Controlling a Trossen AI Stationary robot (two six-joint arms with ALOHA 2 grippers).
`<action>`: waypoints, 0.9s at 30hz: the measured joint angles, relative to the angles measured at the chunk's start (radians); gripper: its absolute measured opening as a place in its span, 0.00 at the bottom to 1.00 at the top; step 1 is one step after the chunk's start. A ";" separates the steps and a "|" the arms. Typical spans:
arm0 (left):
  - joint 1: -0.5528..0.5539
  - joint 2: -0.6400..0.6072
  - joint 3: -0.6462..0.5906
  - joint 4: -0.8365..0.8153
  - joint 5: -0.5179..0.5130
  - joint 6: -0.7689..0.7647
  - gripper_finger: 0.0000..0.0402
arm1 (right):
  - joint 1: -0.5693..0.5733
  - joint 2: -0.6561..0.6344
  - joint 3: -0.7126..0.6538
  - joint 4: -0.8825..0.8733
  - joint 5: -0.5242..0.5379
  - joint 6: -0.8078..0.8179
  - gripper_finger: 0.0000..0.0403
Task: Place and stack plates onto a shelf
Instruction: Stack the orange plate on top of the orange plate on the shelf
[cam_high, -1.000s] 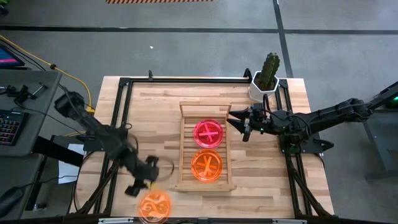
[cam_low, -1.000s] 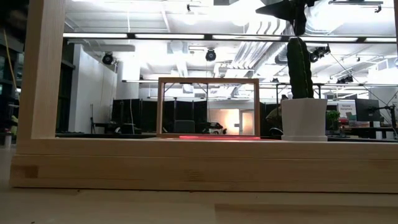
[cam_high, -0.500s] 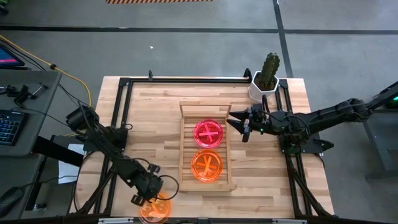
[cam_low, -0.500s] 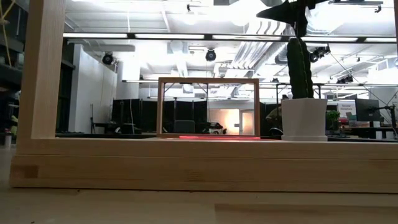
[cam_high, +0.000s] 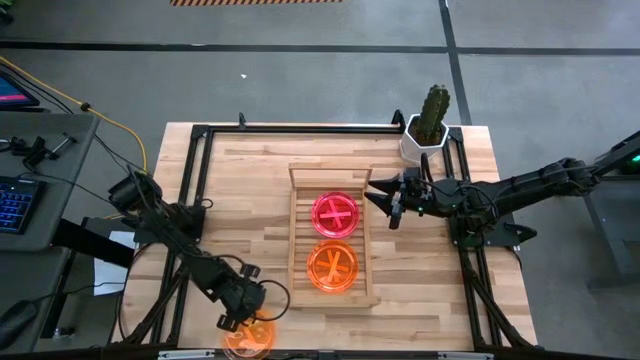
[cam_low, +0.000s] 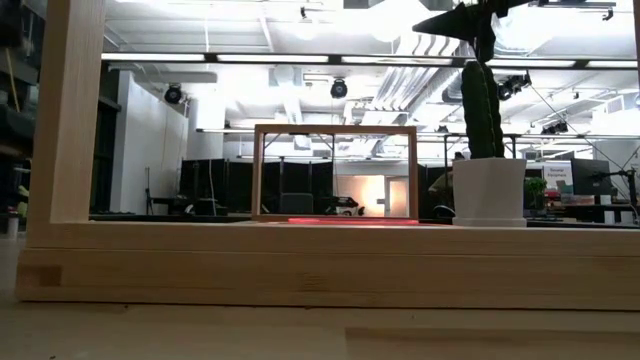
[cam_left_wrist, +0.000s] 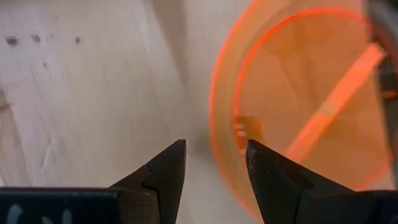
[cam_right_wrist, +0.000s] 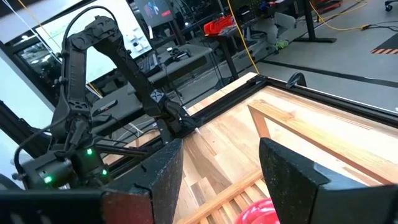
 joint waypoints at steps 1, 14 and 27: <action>0.003 0.010 0.000 0.000 0.008 -0.006 0.39 | 0.000 0.000 0.000 0.000 0.000 0.000 0.48; 0.012 0.036 0.001 0.014 0.033 -0.014 0.27 | 0.000 0.000 0.000 -0.012 0.000 0.000 0.48; 0.049 -0.024 -0.003 -0.138 0.044 -0.008 0.01 | 0.000 0.000 0.000 -0.041 0.000 0.007 0.48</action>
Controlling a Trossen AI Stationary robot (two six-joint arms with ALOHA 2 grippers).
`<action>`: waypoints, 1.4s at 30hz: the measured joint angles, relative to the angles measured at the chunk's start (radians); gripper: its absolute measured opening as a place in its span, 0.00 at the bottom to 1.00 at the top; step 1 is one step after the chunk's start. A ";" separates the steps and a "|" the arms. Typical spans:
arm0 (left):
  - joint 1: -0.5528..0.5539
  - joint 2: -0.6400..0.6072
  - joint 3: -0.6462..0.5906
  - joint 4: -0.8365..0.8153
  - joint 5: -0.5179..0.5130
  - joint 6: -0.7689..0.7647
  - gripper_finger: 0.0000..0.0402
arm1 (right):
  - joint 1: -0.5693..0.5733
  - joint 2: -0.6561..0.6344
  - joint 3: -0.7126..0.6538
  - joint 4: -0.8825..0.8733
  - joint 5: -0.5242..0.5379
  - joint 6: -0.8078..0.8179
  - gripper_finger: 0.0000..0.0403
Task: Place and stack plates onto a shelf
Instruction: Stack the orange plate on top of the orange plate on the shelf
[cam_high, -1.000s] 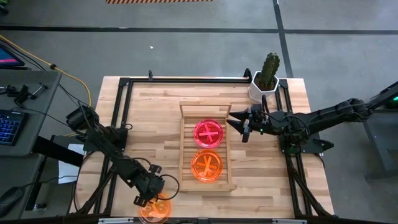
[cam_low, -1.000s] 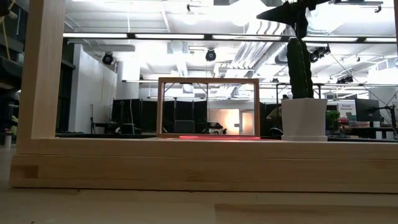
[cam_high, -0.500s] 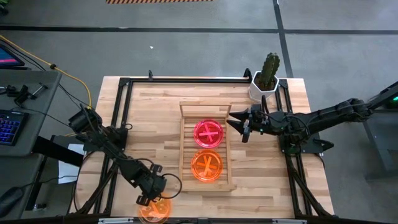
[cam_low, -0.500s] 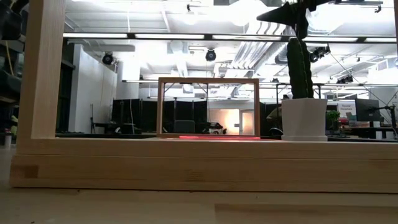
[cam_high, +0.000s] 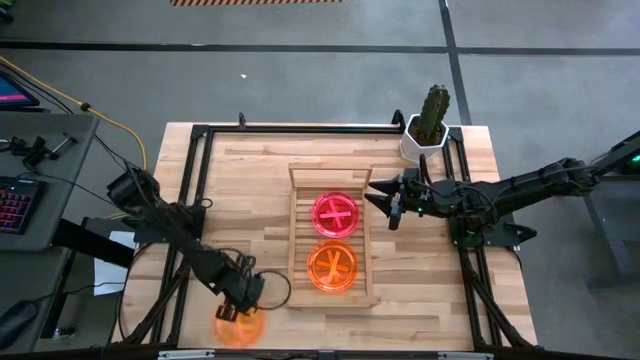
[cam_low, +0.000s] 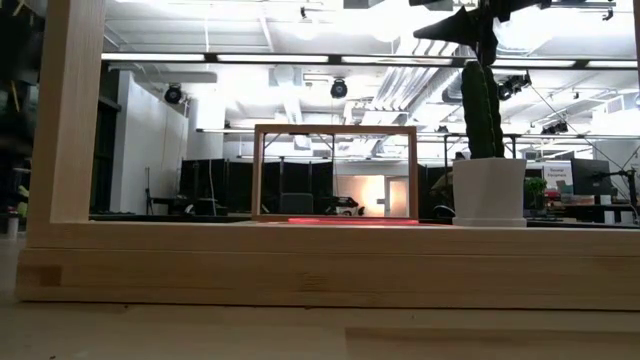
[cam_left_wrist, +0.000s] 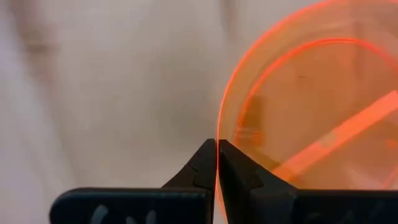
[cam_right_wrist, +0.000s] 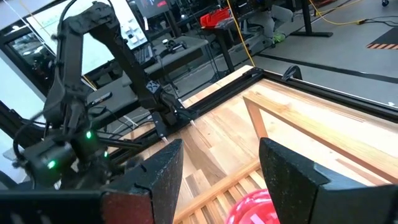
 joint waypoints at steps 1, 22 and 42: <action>0.005 -0.021 0.000 -0.030 -0.014 0.011 0.00 | 0.000 0.000 0.000 0.000 0.000 0.000 0.48; 0.343 -0.648 0.001 -0.507 -0.255 -0.135 0.00 | 0.000 0.000 0.000 -0.021 0.000 0.000 0.48; 0.583 -0.174 0.091 0.246 -0.219 -0.328 0.00 | 0.000 0.000 0.000 -0.051 0.000 -0.001 0.48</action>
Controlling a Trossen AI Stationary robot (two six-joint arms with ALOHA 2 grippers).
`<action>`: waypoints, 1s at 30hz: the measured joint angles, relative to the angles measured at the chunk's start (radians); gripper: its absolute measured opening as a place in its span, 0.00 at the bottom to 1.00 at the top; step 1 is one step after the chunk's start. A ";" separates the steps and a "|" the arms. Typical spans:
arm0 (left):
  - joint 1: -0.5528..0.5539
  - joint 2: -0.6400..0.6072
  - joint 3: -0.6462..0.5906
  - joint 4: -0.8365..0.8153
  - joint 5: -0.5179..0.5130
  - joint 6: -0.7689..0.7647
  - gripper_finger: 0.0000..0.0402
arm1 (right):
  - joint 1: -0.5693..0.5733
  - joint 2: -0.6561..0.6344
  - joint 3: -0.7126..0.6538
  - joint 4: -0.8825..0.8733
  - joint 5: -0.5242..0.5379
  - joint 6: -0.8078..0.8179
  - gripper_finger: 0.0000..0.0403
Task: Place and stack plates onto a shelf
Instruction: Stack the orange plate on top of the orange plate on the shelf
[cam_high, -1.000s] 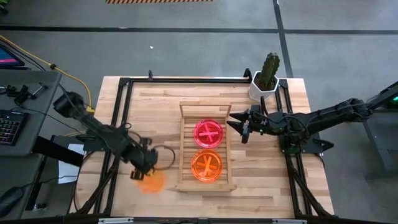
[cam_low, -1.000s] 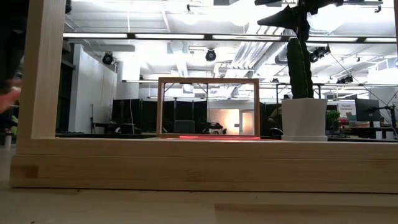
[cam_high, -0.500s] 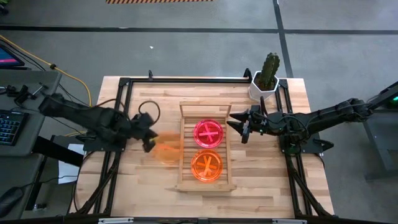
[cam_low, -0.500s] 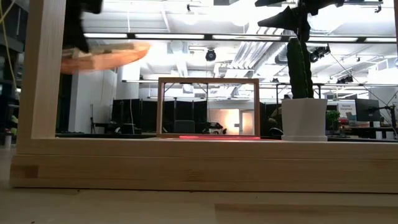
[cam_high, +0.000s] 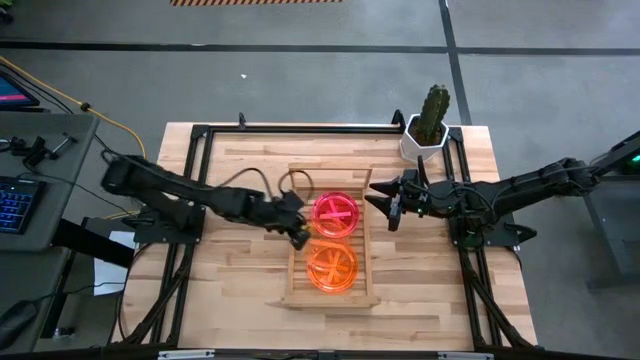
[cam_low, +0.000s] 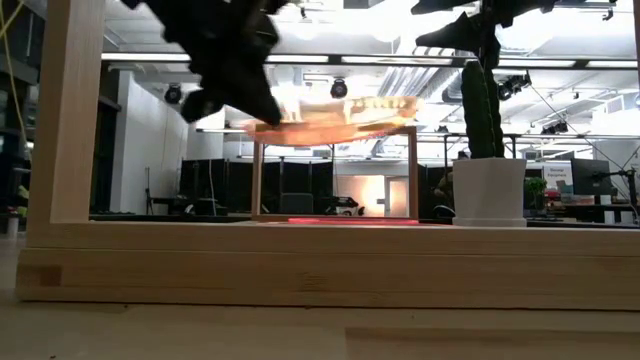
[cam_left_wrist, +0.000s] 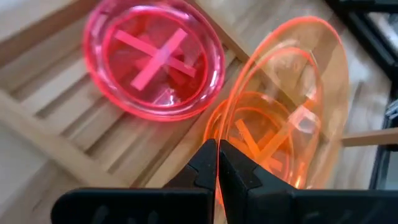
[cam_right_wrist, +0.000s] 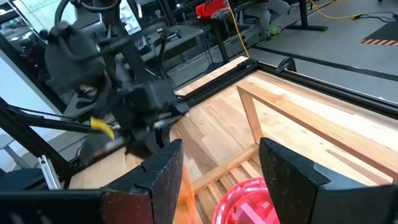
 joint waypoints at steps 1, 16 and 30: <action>-0.002 0.034 0.025 -0.002 0.002 0.003 0.00 | 0.000 0.000 0.000 -0.002 0.000 -0.004 0.48; -0.031 0.261 0.188 -0.031 0.051 0.066 0.00 | 0.000 0.000 0.000 -0.022 0.000 -0.003 0.48; -0.034 0.261 0.188 -0.056 0.047 0.135 0.00 | 0.000 0.000 0.000 -0.038 0.000 0.001 0.48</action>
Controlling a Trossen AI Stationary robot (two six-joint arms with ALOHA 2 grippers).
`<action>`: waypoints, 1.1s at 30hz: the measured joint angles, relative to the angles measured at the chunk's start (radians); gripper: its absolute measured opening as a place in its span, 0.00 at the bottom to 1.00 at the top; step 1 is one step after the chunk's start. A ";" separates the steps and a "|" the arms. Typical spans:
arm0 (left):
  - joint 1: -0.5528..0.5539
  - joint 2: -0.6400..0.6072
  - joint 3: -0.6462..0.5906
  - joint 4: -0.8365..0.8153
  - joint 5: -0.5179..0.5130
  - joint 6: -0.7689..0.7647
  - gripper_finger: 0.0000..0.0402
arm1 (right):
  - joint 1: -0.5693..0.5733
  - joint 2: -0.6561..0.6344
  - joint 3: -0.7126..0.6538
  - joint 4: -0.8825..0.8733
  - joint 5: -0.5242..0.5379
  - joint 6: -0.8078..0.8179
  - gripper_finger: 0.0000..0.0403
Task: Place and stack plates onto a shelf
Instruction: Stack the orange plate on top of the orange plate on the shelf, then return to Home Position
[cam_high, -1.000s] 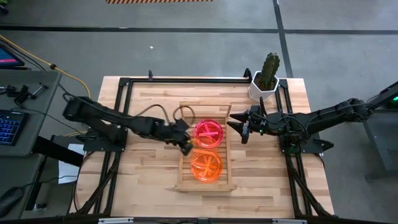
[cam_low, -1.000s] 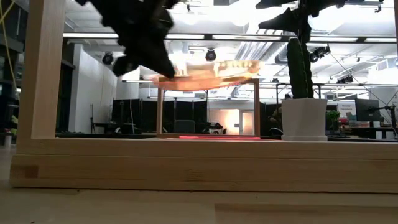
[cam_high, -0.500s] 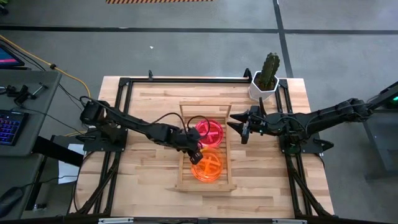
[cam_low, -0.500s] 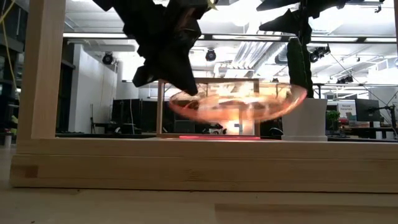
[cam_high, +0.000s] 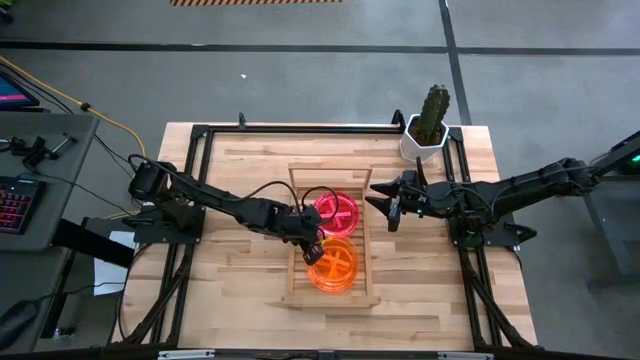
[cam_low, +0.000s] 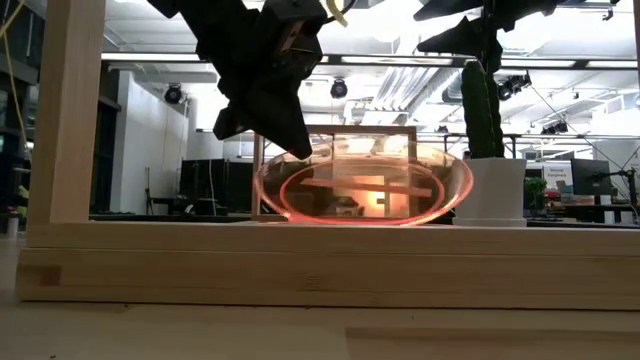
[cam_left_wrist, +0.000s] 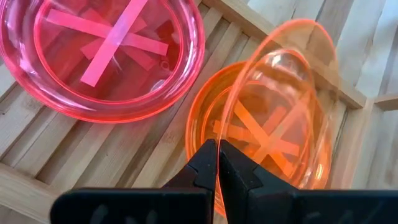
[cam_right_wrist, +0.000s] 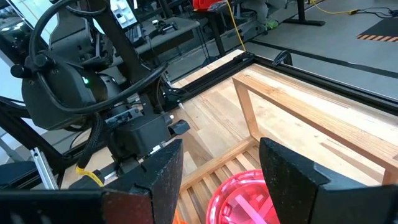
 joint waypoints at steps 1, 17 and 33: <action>0.000 0.000 0.000 0.001 0.000 0.000 0.01 | 0.000 0.000 0.000 0.000 0.000 0.000 0.48; 0.003 -0.018 0.000 0.000 0.002 0.003 0.31 | 0.000 0.000 0.000 0.001 0.000 0.000 0.48; 0.047 -0.500 0.000 0.039 -0.238 0.408 0.34 | 0.000 0.000 0.000 0.078 0.000 0.021 0.48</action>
